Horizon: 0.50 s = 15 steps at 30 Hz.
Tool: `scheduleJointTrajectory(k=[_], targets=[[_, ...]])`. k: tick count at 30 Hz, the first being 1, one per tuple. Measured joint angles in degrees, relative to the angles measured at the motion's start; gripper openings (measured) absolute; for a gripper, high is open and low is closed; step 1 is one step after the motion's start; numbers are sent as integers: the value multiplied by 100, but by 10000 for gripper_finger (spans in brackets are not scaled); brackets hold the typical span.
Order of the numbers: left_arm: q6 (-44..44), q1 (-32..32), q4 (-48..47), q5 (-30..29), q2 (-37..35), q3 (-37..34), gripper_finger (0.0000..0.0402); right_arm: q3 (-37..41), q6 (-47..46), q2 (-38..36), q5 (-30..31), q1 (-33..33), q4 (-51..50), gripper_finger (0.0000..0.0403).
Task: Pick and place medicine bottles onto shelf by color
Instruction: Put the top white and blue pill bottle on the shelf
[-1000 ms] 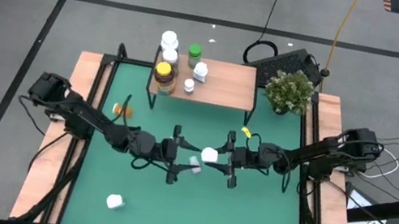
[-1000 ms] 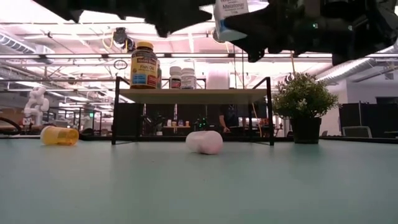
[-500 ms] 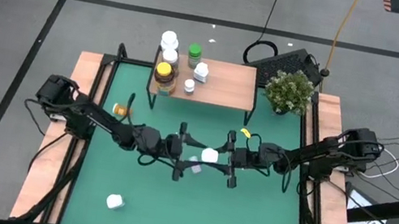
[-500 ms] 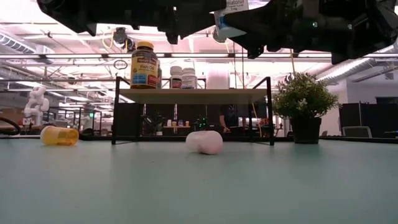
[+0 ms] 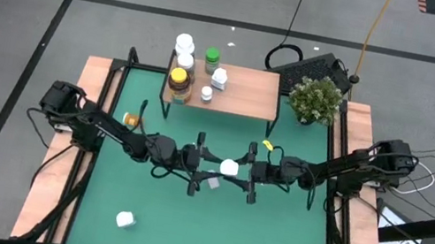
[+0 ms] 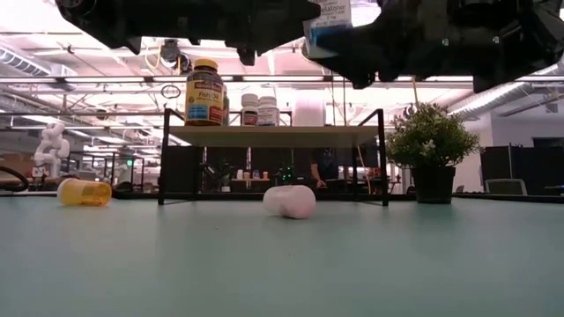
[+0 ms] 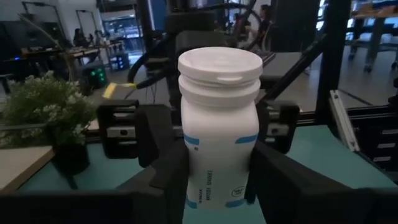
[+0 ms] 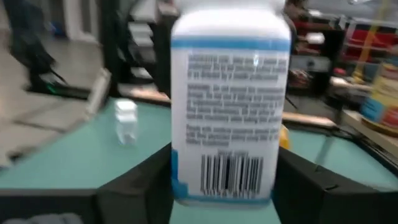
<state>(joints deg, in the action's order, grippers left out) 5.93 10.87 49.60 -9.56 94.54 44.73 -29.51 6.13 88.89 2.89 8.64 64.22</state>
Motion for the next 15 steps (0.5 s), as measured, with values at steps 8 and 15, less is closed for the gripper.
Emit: scheduleJointTrajectory(k=[8,15], targets=[[16,-35,-1010,-727,-2,2,154,91,-230,-897,455,-2,-1335,288],[-158,-173,-1397,-695,-2,2,153,-360,-150,-1665,457,-39,-2779,306]])
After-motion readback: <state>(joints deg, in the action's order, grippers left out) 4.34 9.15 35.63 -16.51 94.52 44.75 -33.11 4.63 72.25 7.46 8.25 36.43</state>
